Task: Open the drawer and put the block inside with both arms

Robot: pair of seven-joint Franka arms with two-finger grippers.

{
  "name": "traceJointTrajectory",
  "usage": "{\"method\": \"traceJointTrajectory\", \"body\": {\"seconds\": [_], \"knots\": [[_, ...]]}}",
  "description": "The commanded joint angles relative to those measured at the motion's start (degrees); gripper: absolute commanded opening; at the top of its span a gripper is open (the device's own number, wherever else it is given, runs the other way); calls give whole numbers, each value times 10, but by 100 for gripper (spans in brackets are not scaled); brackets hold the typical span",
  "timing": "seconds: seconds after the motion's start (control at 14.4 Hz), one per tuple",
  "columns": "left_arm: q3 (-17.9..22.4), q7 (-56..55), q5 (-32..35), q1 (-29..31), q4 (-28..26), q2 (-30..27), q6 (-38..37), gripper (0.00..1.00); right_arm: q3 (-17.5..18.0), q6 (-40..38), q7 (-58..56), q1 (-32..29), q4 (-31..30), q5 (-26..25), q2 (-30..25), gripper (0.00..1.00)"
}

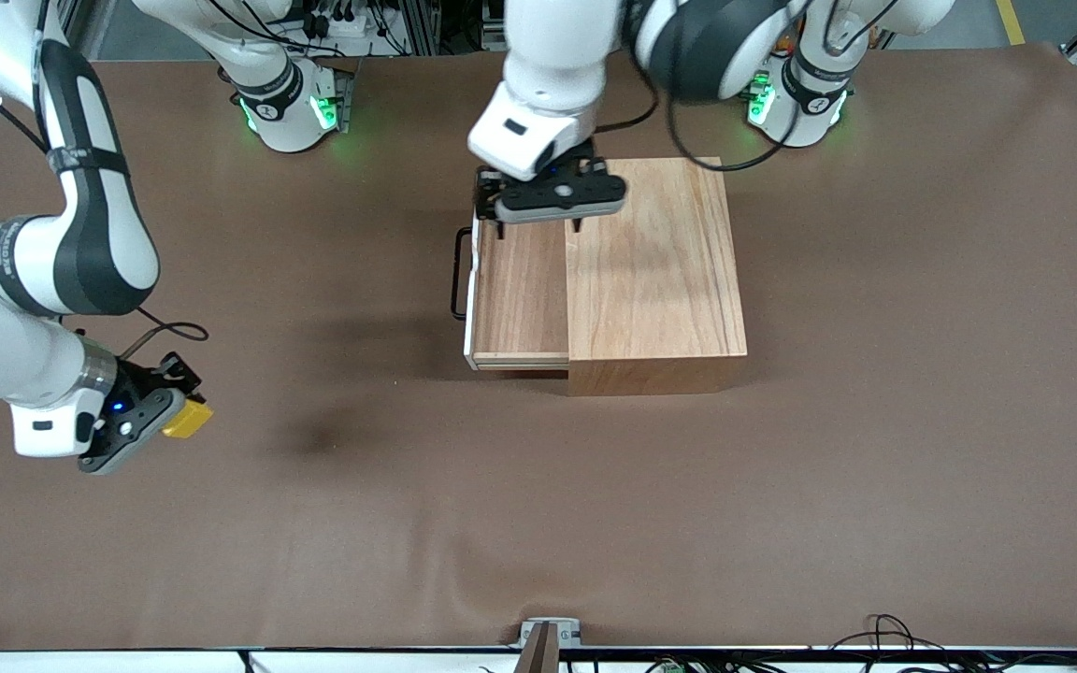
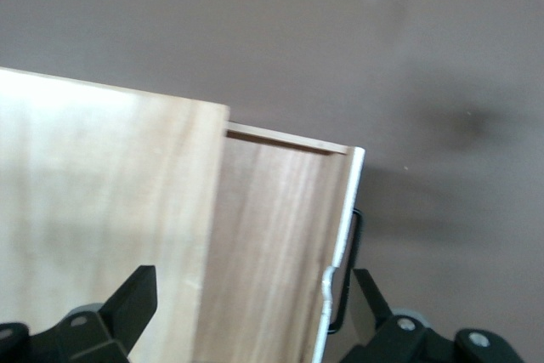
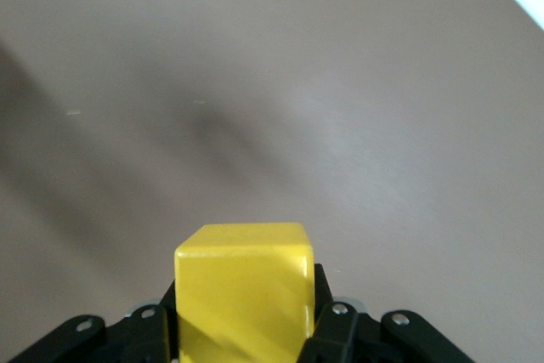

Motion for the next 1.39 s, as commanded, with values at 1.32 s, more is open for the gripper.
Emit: {"method": "traceJointTrajectory", "body": {"seconds": [1.32], "knots": [[-2,530,-64,361,-23,-167,-238,100,208,95,-210,177,-74,-23,-8,0]]}}
